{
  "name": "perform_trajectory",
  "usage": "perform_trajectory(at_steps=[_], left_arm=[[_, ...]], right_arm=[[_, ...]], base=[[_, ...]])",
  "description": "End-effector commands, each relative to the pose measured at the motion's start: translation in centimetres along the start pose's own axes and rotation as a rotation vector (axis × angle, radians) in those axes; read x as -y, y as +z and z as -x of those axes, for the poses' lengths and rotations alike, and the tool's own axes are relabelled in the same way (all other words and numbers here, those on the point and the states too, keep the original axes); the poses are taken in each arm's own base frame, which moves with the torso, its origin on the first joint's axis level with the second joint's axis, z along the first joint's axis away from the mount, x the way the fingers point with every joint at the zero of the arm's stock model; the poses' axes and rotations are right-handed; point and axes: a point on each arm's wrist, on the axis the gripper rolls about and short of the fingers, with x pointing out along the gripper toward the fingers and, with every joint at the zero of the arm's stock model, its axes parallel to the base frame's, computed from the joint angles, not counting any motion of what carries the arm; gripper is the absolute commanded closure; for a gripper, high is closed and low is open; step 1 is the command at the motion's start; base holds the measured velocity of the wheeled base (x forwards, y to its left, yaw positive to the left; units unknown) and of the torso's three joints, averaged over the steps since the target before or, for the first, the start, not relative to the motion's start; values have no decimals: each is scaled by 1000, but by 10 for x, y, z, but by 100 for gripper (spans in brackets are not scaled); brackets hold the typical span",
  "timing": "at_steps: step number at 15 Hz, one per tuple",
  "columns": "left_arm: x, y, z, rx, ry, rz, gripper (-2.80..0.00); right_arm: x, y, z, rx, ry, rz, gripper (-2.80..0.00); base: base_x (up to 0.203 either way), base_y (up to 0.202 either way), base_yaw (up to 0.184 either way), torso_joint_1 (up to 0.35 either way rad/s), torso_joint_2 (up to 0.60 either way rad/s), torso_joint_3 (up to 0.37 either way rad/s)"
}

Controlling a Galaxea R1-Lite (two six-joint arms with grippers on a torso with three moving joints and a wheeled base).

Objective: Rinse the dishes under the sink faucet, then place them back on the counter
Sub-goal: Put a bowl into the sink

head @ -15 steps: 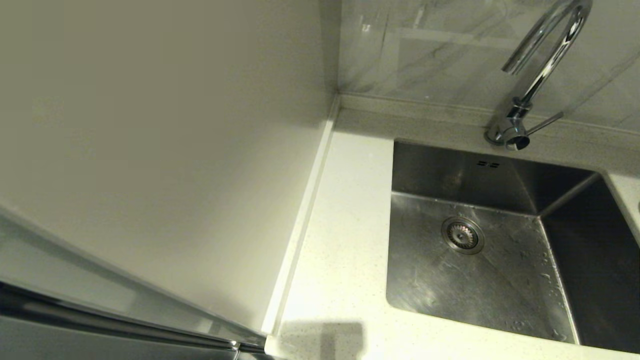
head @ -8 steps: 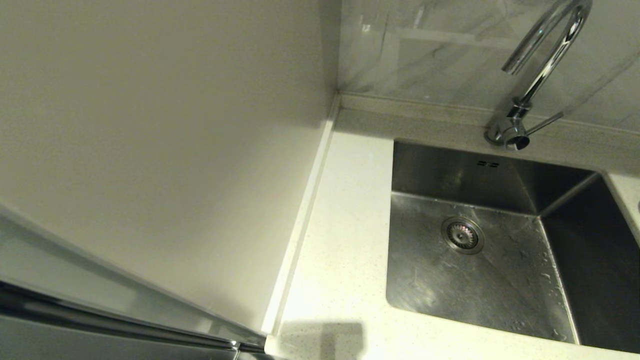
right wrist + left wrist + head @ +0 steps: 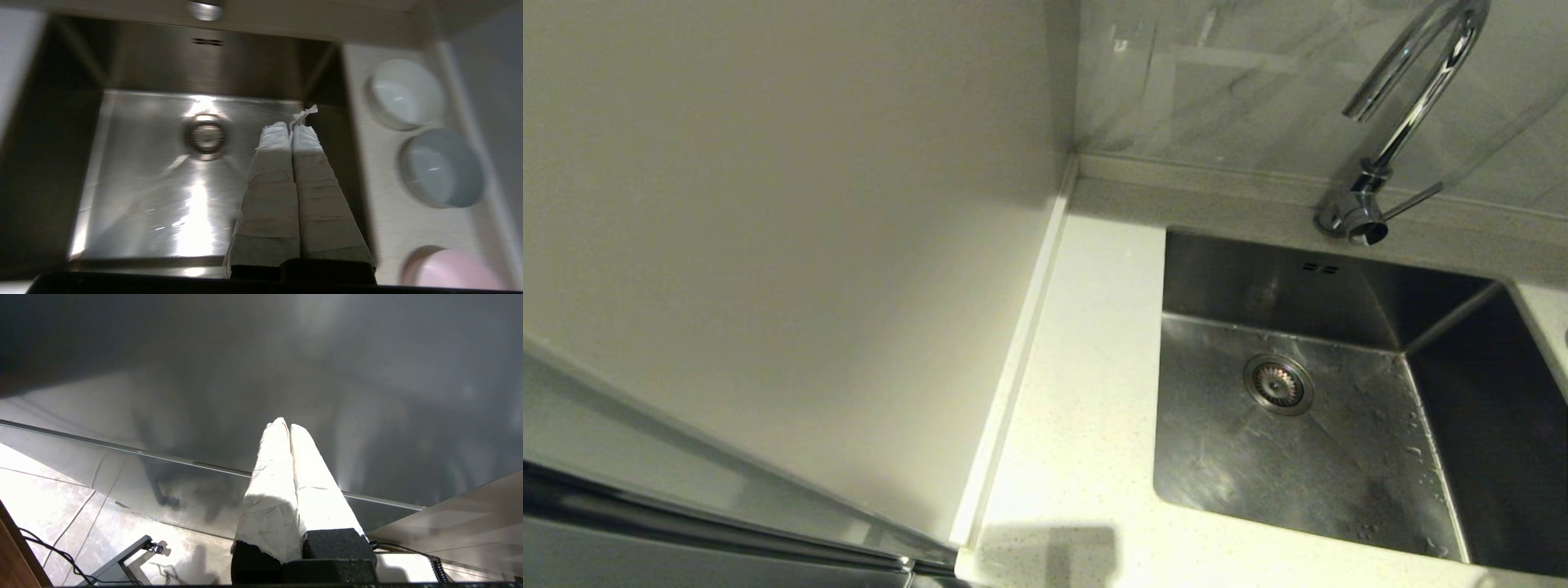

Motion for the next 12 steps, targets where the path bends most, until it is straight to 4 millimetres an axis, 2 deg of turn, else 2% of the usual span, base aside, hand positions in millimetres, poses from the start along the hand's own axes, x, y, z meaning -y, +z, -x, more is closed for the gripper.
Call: perform_trajectory(at_steps=[1,3,6,9,12], left_arm=[[0,0,0,3,2,1,0],[0,0,0,3,-1,1,0],[0,0,0,3,1,1,0],[0,0,0,3,1,1,0],[0,0,0,3,1,1,0]], right_arm=[[-8,17,-68,-152,-135,84,0],[6,32,-103,-194,-288,136,0],[48,52,-137,-221,-446,155,0],[95,47,-144,-292,-345,80,0],[143,31,-149,-432,-145,-118,0]], base=[[0,0,0,0,0,0],[0,0,0,0,0,0],[0,0,0,0,0,0],[0,0,0,0,0,0],[0,0,0,0,0,0]])
